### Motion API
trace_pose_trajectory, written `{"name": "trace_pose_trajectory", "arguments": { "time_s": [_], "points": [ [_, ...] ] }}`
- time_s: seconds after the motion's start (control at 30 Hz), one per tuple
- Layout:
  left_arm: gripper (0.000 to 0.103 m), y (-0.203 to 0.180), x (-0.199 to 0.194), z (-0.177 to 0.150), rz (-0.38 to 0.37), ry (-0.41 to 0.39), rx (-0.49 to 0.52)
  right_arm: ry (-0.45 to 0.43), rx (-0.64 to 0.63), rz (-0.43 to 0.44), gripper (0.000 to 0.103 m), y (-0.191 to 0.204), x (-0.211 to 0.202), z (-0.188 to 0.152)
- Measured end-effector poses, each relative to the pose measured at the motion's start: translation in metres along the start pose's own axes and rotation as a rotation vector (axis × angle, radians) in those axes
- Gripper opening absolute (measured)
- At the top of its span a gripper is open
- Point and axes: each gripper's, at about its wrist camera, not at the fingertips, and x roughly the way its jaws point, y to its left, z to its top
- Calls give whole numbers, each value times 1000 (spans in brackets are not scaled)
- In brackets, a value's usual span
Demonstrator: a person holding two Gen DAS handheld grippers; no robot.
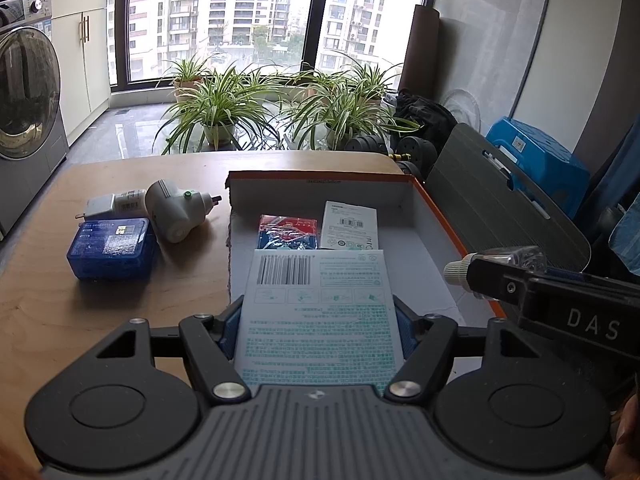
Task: Organize rigid objects
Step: 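Carry the teal box and the glass bottle over the gray tray with both tools, then lower the teal box into the tray and open the left tool while the right tool releases the bottle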
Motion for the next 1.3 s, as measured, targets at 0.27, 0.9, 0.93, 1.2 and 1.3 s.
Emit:
{"name": "trace_pose_trajectory", "arguments": {
  "time_s": [0.27,0.9,0.93,1.2,1.3],
  "points": [
    [72,1,5,0,-1,9,-1,12,4,-3,60,-1,5,-1],
    [72,4,16,-1,-4,27,-16,49,14,-16,60,-5,18,-2],
    [72,4,16,-1,-4,27,-17,51,13,-17,60,-5,19,-3],
    [72,6,21,1,-6,33,-23,69,19,-29,60,-7,29,-1],
    [72,5,24,2,-5,39,-24,73,22,-37,60,-9,33,0]
  ]
}}
